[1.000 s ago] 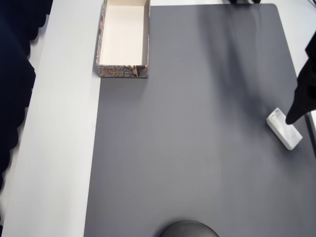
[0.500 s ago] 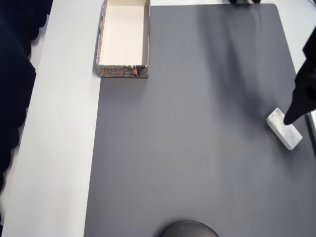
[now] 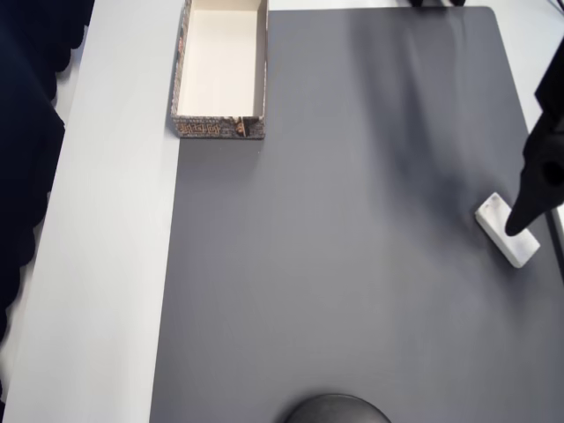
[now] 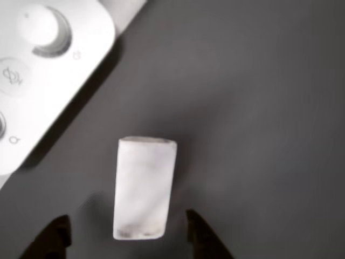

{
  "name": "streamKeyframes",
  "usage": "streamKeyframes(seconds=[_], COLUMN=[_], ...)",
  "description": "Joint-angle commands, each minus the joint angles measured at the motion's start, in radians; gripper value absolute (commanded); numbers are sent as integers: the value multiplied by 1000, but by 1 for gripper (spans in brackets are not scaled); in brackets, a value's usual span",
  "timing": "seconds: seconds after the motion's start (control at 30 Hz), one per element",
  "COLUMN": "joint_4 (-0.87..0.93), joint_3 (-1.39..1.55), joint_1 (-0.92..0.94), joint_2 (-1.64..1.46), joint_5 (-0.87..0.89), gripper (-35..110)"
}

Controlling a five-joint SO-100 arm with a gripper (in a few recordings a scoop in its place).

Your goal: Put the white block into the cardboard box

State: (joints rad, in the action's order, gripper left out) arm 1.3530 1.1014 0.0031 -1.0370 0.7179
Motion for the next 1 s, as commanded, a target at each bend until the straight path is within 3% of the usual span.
streamKeyframes(seconds=[0.0,0.97], joint_4=[-12,9], joint_3=[-57,-49], joint_1=[12,31], joint_2=[-18,15], joint_5=[15,18], gripper=[32,34])
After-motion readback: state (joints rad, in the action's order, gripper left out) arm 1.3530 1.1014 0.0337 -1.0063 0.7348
